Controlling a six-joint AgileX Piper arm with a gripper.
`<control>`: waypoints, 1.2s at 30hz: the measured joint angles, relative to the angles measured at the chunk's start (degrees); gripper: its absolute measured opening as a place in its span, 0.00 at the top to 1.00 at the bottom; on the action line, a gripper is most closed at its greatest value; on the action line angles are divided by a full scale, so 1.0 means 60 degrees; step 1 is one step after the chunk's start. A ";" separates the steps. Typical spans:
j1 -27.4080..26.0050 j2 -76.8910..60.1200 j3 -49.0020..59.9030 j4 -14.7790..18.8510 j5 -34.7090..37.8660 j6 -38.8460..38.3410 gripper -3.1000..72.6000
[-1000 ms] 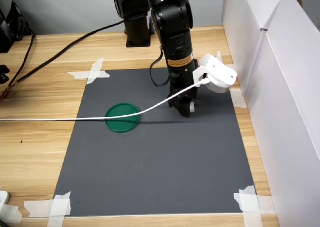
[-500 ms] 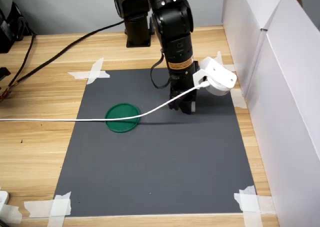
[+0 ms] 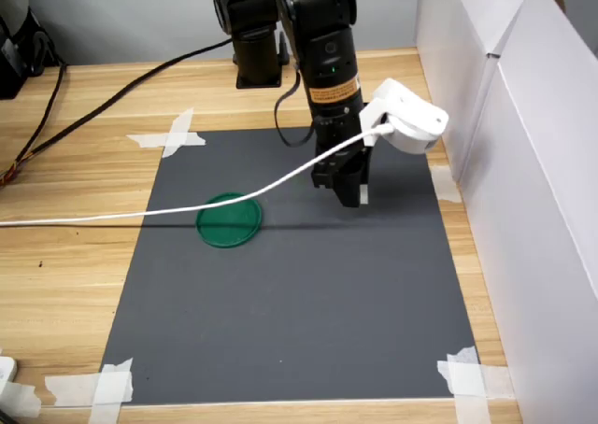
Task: Grasp a white terminal and put it in the green lid.
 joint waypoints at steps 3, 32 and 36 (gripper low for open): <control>-0.0489 -0.0299 -0.0367 -0.0007 0.0366 -0.0042 0.51; -0.3989 -0.0660 0.0320 -0.0311 0.1935 -0.1975 0.51; -0.3989 -0.0642 0.0666 -0.0772 0.1529 -0.1726 0.51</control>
